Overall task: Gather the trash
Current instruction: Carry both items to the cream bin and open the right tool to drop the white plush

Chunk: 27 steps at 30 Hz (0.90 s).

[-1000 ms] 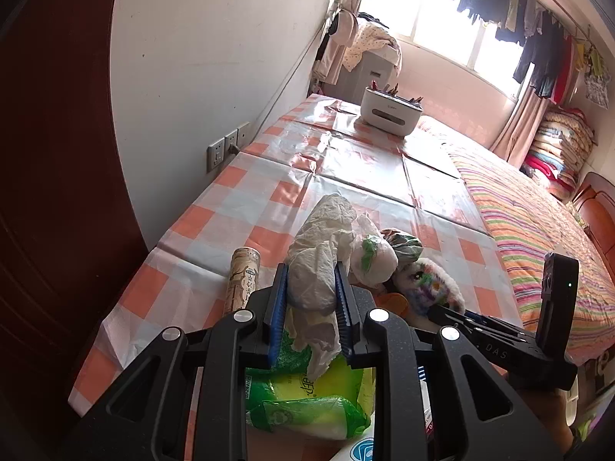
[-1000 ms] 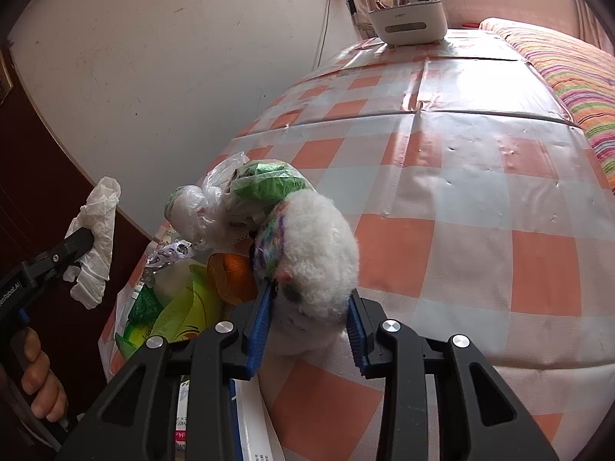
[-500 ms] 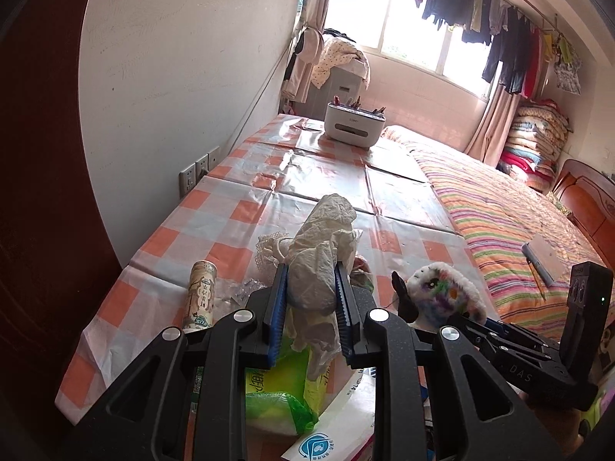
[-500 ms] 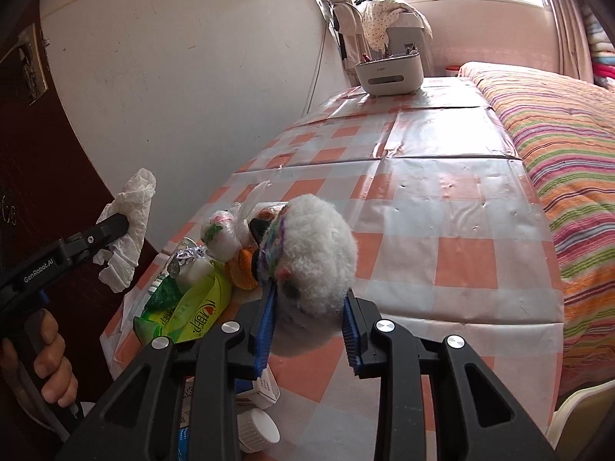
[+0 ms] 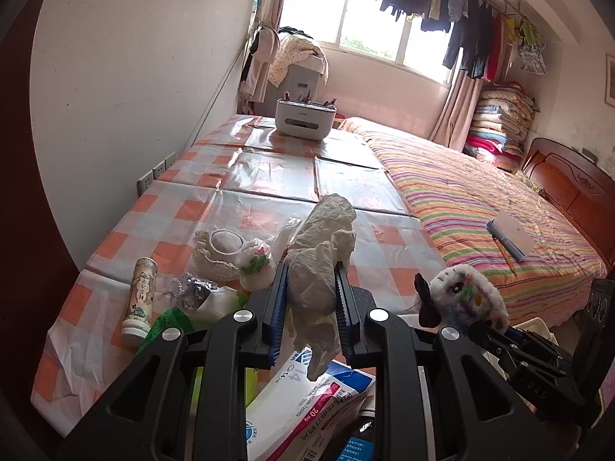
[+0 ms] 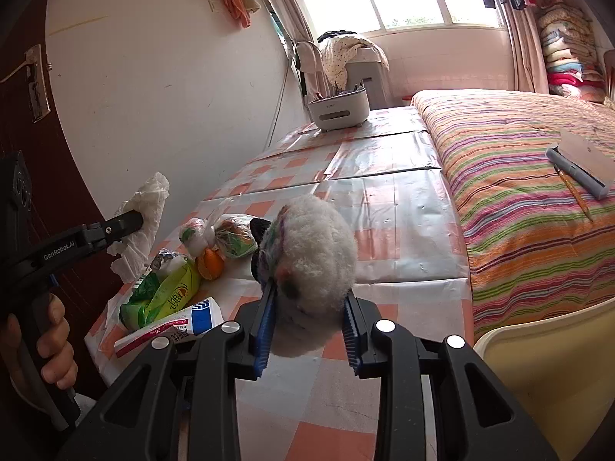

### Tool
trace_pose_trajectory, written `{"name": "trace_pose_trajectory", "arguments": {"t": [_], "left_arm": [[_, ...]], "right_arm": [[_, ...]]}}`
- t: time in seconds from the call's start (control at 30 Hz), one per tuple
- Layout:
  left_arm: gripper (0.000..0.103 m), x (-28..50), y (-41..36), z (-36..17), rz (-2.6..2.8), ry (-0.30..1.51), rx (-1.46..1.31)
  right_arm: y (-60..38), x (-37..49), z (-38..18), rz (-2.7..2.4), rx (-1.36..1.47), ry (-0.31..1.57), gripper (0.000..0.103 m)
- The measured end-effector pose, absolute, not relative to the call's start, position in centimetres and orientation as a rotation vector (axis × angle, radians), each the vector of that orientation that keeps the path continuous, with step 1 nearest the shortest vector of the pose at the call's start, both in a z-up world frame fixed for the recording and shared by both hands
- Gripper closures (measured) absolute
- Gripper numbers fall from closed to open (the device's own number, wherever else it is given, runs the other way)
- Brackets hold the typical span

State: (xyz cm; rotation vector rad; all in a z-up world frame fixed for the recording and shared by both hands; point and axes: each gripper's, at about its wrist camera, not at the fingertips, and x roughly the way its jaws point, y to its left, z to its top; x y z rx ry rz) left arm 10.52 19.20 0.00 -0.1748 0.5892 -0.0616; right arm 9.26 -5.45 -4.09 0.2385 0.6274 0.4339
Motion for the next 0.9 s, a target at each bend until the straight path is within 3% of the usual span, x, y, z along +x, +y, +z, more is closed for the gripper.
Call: {"name": "trace_pose_trajectory", "arguments": {"t": [0.9], "left_arm": [[0.081,7.5,7.0,-1.0,-0.316,0.622,-0.082]], "right_arm": [[-14.9,0.2,-3.6,-0.024,0.332,0.369,0.071]]}}
